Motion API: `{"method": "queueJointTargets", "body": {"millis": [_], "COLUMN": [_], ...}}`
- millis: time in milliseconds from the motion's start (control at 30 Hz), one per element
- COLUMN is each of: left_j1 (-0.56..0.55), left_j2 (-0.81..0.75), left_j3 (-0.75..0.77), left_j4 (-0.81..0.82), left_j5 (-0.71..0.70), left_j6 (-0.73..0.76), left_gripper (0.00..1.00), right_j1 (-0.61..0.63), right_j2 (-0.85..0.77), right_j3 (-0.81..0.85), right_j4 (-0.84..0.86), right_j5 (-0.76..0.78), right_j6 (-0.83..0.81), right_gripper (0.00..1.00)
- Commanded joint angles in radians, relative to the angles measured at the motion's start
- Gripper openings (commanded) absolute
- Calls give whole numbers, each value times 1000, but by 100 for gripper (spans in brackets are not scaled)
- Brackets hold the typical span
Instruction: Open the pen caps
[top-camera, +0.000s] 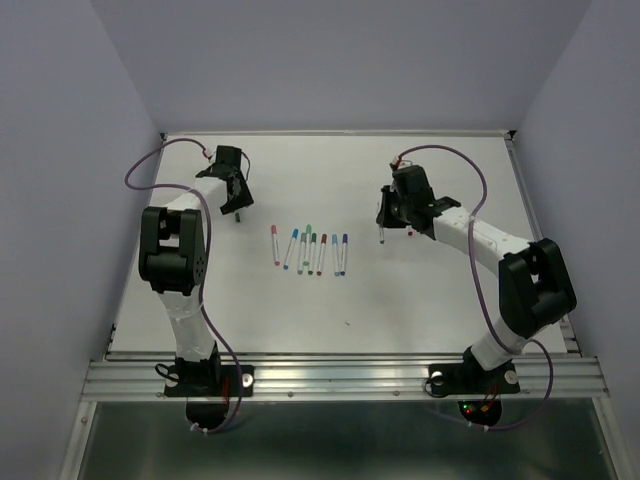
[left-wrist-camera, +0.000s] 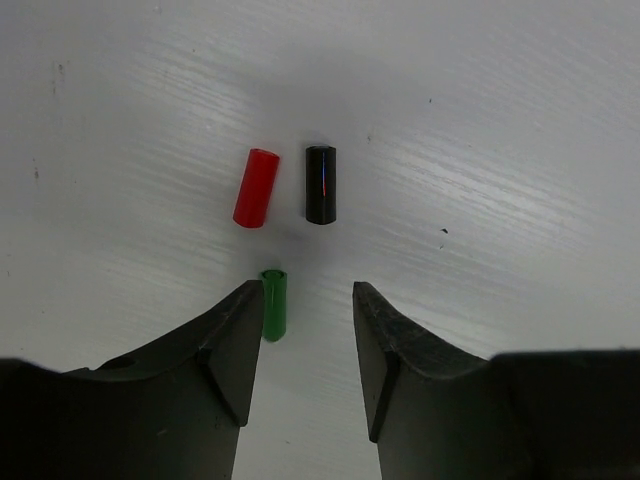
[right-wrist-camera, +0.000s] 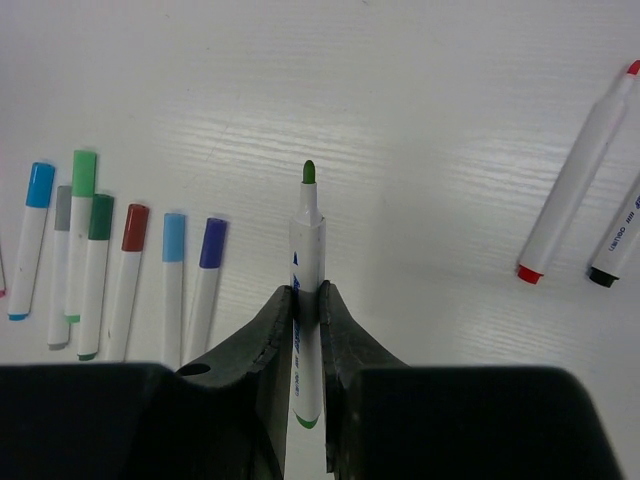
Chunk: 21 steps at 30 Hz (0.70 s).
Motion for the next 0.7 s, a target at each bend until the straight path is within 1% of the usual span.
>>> {"method": "queueJointTargets", "body": {"millis": [0,100,200,233,300,333,367,400,500,667], "left_j1": [6,6,6,6,6,6,6,4,4,6], "left_j2": [-14,-30,-63,-87,-116,-150,-168,-185,-260,-310], "left_j3": [33,28,20,16,-6,-13,-23,-35,-56,-78], "left_j4": [-7,-4,0,9,32,42,49,58,86,106], "left_j5": [-10,-9,11,22,54,63,74,92,131,183], "left_j6": [7,8,10,11,14,17,19,22,26,25], "left_gripper": [53,57,64,72,81,89,92,99,99,99], "right_j1": [-8,-17,-26,-38,-51,-64,-80,-80,-108,-117], "right_j2": [-3,-9,-15,-17,-15,-12,-8,-3,24,109], "right_j3": [45,47,47,48,50,54,59,62,79,168], "right_j4": [3,-2,-11,-18,-31,-43,-51,-54,-58,-67], "right_j5": [20,36,49,53,88,105,120,140,155,198], "right_j6": [-7,-1,7,10,25,27,27,21,17,4], "right_gripper": [1,1,1,1,1,1,1,1,1,1]}}
